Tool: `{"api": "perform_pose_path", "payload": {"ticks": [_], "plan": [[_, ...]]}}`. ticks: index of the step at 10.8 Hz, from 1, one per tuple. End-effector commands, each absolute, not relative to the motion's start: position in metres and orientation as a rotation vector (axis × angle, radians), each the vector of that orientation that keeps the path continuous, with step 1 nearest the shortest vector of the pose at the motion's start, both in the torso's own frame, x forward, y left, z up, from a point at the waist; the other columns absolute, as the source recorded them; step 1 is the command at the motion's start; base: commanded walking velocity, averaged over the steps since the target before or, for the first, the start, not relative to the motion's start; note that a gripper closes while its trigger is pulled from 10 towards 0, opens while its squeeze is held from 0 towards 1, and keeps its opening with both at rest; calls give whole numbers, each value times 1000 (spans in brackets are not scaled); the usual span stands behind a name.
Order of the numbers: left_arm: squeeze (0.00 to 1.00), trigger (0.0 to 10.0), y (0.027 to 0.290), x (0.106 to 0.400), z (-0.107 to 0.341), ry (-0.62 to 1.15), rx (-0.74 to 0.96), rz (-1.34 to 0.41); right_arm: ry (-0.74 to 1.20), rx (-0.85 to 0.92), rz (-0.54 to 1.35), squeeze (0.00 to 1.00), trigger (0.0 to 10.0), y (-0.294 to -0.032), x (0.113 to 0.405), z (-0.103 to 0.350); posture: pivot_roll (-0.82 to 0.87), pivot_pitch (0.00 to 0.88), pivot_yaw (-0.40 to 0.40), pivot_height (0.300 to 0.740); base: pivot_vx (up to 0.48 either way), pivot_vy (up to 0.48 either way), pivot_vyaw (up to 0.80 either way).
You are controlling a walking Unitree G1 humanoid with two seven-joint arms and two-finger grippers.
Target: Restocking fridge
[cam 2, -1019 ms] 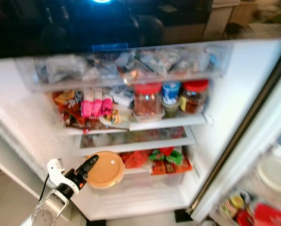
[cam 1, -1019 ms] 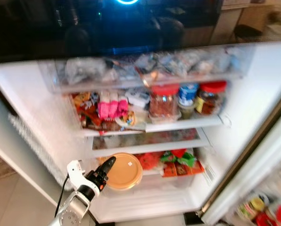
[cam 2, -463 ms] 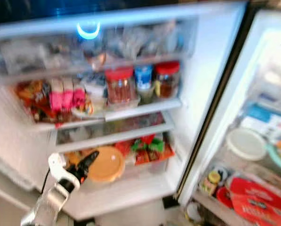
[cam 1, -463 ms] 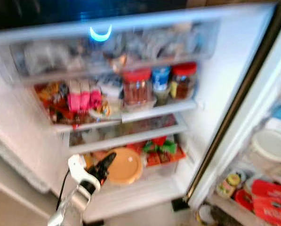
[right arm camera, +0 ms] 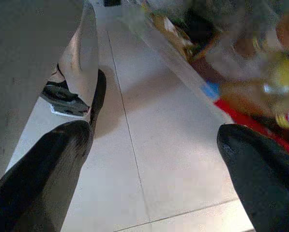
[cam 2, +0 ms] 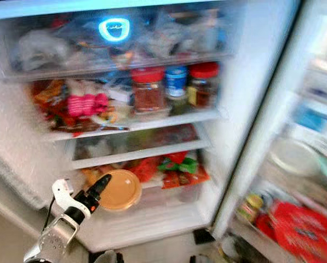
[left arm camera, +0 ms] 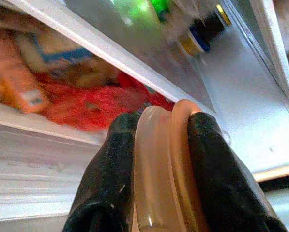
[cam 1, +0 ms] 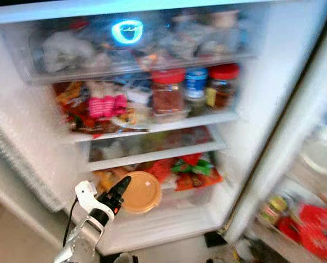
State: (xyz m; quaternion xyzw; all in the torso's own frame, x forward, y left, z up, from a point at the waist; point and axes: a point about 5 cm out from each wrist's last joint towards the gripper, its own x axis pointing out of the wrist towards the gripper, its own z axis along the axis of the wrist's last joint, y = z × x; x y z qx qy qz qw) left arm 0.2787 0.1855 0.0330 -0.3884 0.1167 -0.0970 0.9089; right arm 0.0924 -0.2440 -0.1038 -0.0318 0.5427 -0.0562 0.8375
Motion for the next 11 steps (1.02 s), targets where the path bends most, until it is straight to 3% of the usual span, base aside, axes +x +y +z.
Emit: {"api": "perform_pose_path", "payload": {"ticks": [1,3,11], "plan": [[0,10000,185,287,42,206,-787,-212,1148,-69,-120,0,10000,-244,91,-104,-97,0,22,640,0,0,0],[0,10000,186,289,42,200,-786,-206,1148,-68,-118,0,10000,-244,92,-104,-97,0,23,640,0,0,0],[0,10000,186,295,46,159,-811,-207,1134,-54,-126,0,10000,-243,94,-103,-96,0,24,640,240,0,0]]}}
